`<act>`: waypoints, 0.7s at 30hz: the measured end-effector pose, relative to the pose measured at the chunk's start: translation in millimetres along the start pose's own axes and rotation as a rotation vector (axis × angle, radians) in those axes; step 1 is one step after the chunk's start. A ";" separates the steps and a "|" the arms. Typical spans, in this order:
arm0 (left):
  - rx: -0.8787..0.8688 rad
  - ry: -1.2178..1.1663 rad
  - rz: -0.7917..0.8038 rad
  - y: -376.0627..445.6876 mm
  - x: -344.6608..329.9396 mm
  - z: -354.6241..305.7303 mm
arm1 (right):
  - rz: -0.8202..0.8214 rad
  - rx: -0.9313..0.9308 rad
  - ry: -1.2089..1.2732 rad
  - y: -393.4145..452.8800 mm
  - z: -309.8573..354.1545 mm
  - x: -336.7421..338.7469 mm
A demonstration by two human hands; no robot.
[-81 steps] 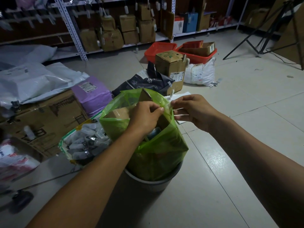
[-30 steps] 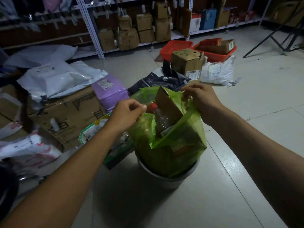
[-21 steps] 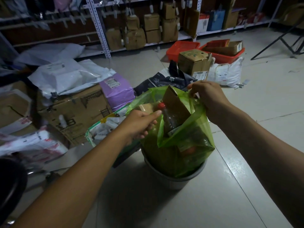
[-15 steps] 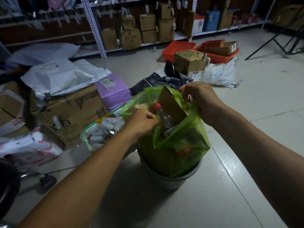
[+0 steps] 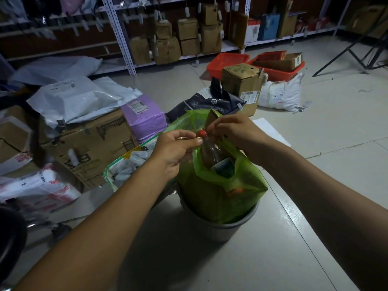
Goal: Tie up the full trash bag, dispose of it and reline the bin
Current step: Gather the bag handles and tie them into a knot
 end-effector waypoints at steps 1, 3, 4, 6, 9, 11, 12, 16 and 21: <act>0.002 -0.040 -0.002 -0.9 -1.5 -0.9 | -0.001 -0.007 -0.060 0.1 -0.5 -2.3; 0.009 -0.110 0.012 -3.3 -4.2 -0.4 | -0.027 -0.040 -0.133 0.5 -3.0 -5.8; 0.009 -0.145 0.025 -4.0 -5.7 0.1 | -0.037 -0.058 -0.154 0.9 -4.3 -6.6; 0.000 -0.199 0.040 -4.4 -7.5 0.5 | -0.044 -0.093 -0.217 1.8 -6.6 -7.2; -0.009 -0.260 0.057 -3.9 -7.5 0.8 | -0.065 -0.145 -0.232 5.2 -8.6 -6.8; -0.005 -0.276 0.089 -3.6 -7.3 2.3 | -0.066 -0.169 -0.203 6.6 -9.3 -7.0; -0.006 -0.270 0.101 -3.3 -7.5 3.6 | -0.060 -0.179 -0.187 7.2 -9.5 -7.3; -0.027 -0.220 0.127 -3.0 -9.8 7.4 | -0.032 -0.198 -0.151 7.7 -8.8 -8.2; -0.008 -0.215 0.208 -2.5 -3.1 8.9 | 0.008 -0.209 -0.109 4.9 -6.3 -5.7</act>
Point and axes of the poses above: each hand's wrist, its own y-axis towards the middle knuckle, its own x-axis out of the back of the hand, z = x × y, the point moved 2 cm from there along y, towards the middle knuckle, and after that the axes turned 4 degrees about z, right-handed, at the moved point
